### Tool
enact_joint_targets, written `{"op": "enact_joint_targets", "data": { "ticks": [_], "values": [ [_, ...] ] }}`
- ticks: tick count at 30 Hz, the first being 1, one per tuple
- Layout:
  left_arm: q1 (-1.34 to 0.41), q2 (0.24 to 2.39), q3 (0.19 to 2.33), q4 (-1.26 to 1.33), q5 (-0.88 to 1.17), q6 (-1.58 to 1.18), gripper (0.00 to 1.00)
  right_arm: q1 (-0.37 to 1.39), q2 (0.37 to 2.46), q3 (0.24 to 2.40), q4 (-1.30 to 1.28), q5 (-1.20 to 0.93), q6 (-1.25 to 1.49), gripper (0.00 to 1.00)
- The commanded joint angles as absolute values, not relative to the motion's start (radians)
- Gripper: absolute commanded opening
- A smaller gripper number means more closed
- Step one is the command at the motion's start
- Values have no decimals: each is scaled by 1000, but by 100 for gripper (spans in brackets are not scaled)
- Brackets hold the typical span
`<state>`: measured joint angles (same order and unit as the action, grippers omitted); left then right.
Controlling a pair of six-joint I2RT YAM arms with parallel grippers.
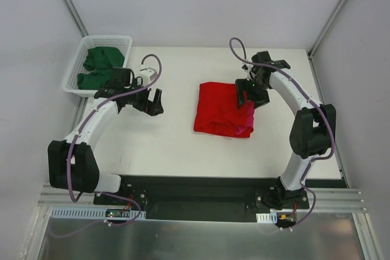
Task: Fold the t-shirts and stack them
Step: Put the neatly folded tshirt into the corner of the board with the right arm
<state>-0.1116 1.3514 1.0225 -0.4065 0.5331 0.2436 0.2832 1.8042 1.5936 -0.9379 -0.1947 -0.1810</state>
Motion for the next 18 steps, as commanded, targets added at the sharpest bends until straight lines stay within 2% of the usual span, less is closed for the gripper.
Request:
{"op": "enact_joint_targets", "data": {
  "ticks": [1,3,18],
  "values": [
    [-149,1431,1110,-397,526,183,99,242,1772,1496,-838,-141,-284,75],
    [-159,1462,1146,-387,558,134,99,239,1747,1471,-798,-106,-298,75],
    [-172,1736,1278,-155,761,-186,98,190,1709,1450,-678,-291,-269,75]
  ]
}}
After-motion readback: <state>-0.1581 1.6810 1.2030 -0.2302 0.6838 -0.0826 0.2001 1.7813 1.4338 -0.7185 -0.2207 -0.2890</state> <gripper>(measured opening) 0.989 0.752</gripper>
